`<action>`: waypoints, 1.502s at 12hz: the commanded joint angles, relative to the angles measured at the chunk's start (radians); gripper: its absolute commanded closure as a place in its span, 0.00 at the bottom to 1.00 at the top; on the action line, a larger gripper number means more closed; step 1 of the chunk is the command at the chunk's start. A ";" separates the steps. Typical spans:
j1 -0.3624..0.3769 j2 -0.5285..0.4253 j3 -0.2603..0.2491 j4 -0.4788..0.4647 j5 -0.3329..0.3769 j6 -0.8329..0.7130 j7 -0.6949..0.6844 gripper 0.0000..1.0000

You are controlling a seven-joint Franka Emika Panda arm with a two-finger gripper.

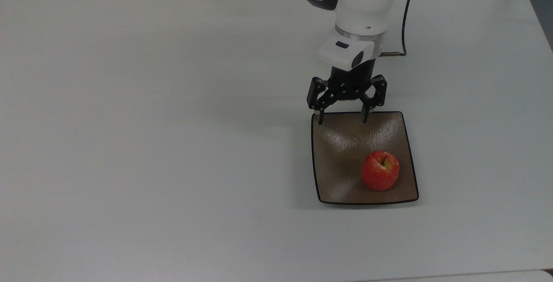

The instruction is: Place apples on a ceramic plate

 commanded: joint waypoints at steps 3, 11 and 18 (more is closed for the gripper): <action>0.001 -0.102 0.007 0.010 0.127 -0.421 -0.018 0.00; -0.014 -0.301 -0.051 0.032 0.218 -0.936 -0.257 0.00; -0.139 -0.469 -0.145 -0.126 0.359 -0.642 -0.280 0.00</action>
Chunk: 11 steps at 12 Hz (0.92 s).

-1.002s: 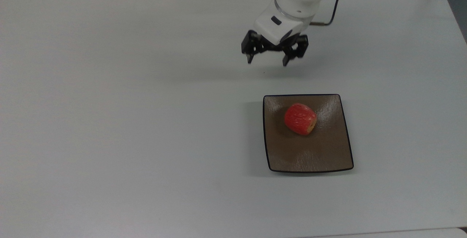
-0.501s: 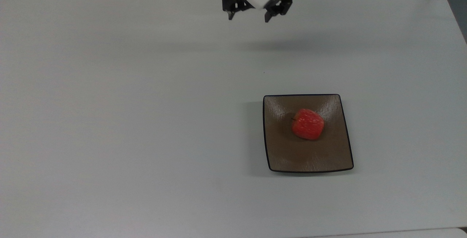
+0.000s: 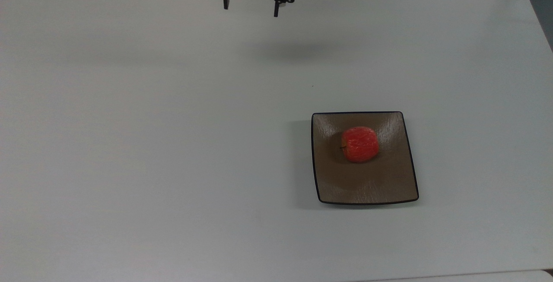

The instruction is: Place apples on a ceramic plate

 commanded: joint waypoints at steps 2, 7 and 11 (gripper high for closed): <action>-0.034 -0.065 -0.003 -0.123 0.022 0.108 -0.061 0.00; -0.034 -0.055 -0.001 -0.175 0.071 0.182 -0.107 0.00; -0.032 -0.052 0.000 -0.172 0.073 0.182 -0.106 0.00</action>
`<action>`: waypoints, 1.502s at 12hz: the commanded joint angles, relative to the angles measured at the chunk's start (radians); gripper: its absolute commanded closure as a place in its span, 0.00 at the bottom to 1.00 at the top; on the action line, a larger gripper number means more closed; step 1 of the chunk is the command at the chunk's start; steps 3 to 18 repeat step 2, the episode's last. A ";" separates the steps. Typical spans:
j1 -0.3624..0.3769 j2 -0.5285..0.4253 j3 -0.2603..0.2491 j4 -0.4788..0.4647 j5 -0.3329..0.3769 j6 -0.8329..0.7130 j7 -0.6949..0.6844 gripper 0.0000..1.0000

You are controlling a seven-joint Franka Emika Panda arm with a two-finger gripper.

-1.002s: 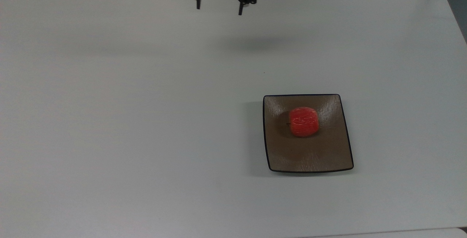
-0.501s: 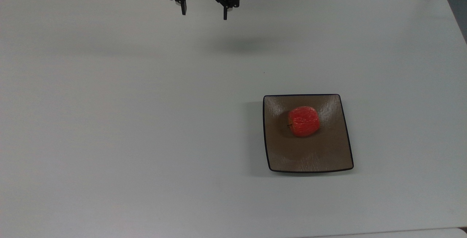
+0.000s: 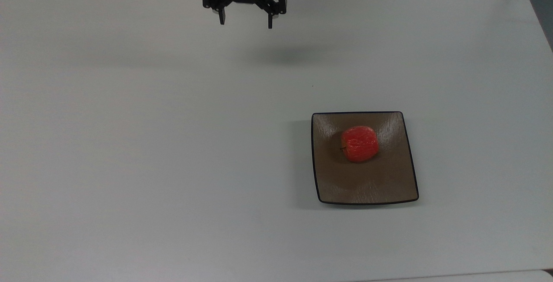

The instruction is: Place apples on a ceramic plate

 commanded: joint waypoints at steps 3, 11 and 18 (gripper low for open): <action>0.004 -0.019 0.000 -0.031 0.022 0.031 -0.024 0.00; 0.004 -0.019 0.000 -0.031 0.022 0.031 -0.024 0.00; 0.004 -0.019 0.000 -0.031 0.022 0.031 -0.024 0.00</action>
